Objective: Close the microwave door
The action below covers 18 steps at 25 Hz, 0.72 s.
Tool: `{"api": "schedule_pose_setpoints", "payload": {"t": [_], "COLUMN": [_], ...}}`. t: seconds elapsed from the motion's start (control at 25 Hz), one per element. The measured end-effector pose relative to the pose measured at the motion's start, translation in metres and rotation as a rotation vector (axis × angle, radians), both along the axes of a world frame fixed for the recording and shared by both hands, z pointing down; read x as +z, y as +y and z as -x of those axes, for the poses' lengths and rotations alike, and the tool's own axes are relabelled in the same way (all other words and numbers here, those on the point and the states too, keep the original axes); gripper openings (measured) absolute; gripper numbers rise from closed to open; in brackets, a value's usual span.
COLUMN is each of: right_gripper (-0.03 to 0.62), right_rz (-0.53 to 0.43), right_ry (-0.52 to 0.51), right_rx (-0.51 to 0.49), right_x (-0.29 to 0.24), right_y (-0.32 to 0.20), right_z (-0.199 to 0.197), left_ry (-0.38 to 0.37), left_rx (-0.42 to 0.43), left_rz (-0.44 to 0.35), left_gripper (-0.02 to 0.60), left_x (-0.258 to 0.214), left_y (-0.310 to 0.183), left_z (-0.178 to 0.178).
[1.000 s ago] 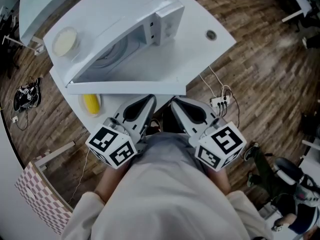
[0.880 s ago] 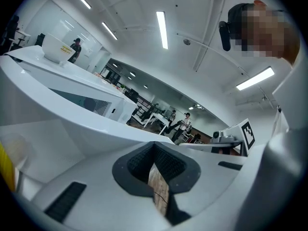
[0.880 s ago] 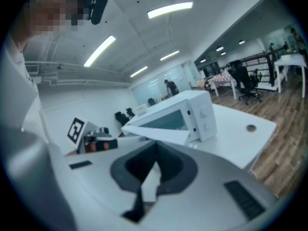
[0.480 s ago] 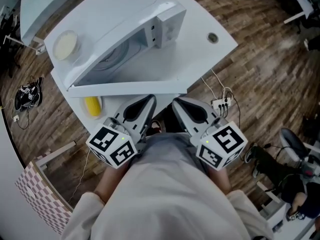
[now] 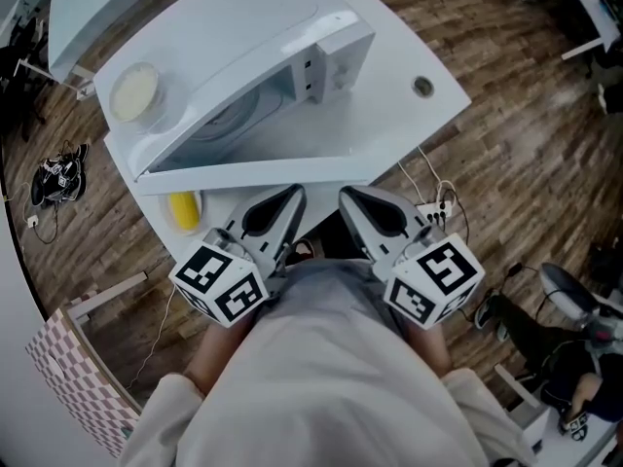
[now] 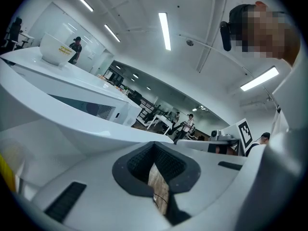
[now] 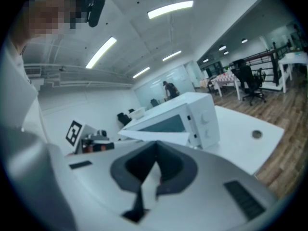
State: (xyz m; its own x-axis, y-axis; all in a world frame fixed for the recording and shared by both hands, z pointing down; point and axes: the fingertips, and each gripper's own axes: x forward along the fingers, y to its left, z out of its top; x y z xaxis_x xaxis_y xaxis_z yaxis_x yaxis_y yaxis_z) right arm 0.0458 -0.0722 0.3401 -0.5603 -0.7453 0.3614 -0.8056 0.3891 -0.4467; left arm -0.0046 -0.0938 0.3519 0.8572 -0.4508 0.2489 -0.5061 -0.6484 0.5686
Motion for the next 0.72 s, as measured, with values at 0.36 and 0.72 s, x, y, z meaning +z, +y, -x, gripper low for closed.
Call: {"api": "schedule_pose_setpoints", "payload": {"t": [0.36, 0.72], "right_gripper": [0.021, 0.021], "right_rz": [0.002, 0.001], "right_ry": [-0.007, -0.013], "right_rx": [-0.013, -0.027], "right_x": [0.001, 0.001], "right_y": [-0.012, -0.023], "right_z": [-0.004, -0.008], "left_ry": [-0.001, -0.002], "left_rx": [-0.017, -0.041], "left_rz": [0.001, 0.007], "left_gripper": [0.016, 0.016], "left_x": [0.000, 0.002], "left_y": [-0.011, -0.020], "left_z": [-0.002, -0.003]}}
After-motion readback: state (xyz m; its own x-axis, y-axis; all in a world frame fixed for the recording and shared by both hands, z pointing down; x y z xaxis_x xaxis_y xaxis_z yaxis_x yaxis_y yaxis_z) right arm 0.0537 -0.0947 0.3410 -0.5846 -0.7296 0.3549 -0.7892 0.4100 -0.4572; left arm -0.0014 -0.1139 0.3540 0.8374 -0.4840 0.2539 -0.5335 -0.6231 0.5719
